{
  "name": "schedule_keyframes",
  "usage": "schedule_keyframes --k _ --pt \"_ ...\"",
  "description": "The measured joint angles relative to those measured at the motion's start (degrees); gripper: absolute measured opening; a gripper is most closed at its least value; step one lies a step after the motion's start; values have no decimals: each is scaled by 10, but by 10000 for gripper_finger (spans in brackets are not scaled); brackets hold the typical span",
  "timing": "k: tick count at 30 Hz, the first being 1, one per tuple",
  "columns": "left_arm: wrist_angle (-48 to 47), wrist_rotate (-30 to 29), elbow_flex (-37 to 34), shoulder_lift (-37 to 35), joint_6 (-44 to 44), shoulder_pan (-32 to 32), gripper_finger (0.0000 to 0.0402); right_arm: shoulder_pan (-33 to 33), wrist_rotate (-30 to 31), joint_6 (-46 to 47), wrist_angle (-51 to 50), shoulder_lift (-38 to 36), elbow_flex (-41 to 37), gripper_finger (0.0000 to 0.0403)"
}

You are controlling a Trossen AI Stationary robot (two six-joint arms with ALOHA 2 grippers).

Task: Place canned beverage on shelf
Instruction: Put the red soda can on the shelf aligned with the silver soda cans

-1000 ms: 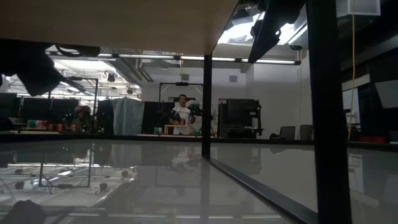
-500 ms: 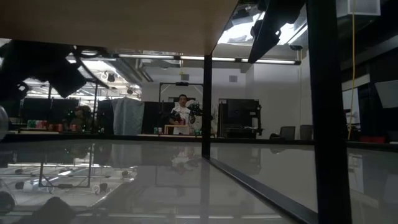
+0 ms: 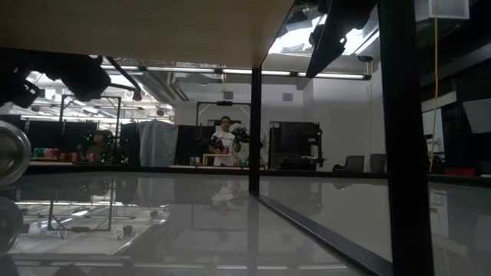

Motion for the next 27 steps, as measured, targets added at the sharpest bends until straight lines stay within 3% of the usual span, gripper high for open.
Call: schedule_keyframes --k 13,20,27 --pt "39 4 -40 -1 -41 -61 352 0 0 0 0 0 0 386" --pt "58 0 -47 0 -38 -39 352 0 0 0 0 0 0 386" --pt "112 -53 -47 0 -33 8 352 0 0 0 0 0 0 386"
